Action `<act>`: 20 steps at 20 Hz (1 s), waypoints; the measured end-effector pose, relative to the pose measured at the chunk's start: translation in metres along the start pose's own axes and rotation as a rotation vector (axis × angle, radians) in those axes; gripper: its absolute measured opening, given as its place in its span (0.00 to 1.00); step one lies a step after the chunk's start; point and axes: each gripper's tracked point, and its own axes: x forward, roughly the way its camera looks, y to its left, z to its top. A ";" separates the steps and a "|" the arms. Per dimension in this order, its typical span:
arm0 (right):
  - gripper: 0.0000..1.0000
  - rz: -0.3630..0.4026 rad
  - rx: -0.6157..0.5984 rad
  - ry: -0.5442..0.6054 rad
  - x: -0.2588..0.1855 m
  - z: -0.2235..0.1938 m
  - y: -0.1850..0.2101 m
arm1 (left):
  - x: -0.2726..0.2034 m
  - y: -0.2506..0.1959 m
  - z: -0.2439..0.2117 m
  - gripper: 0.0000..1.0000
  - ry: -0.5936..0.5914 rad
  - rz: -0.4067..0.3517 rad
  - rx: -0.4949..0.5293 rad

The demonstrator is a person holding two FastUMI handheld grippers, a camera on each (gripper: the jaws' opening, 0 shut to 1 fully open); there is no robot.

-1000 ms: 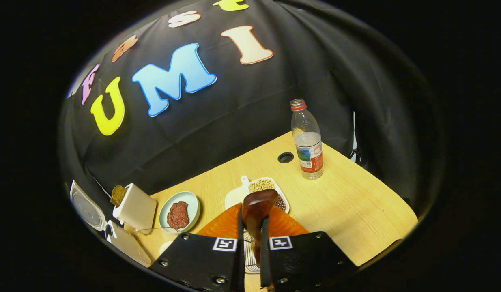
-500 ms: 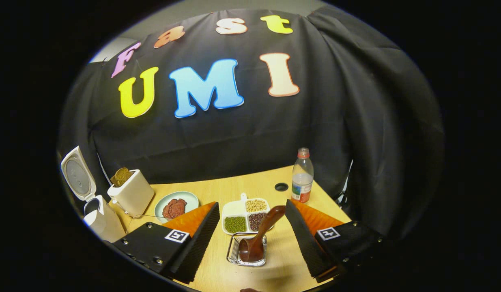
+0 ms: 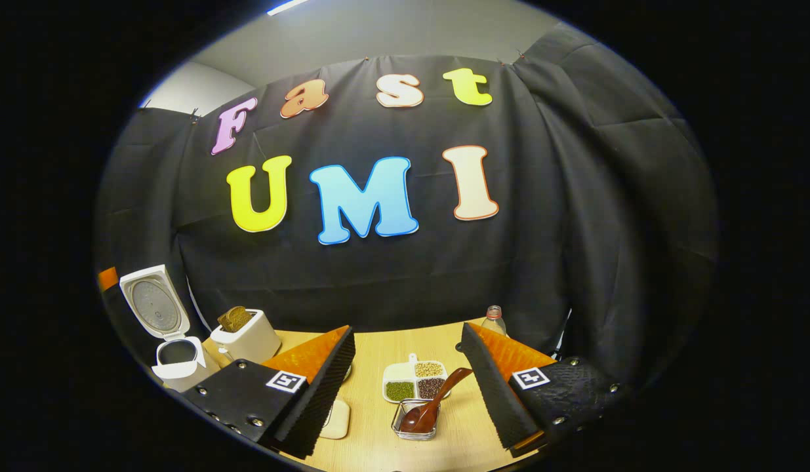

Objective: Close the left gripper, press the button to open the rice cooker; take a wooden spoon from the chopstick holder with the right hand, scoop a spoonful of rice and pour it into the rice cooker, then put the wooden spoon back into the chopstick holder.

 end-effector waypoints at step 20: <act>0.99 -0.058 -0.009 0.065 0.018 -0.017 -0.006 | 0.151 0.189 0.049 0.96 -0.038 0.252 -0.142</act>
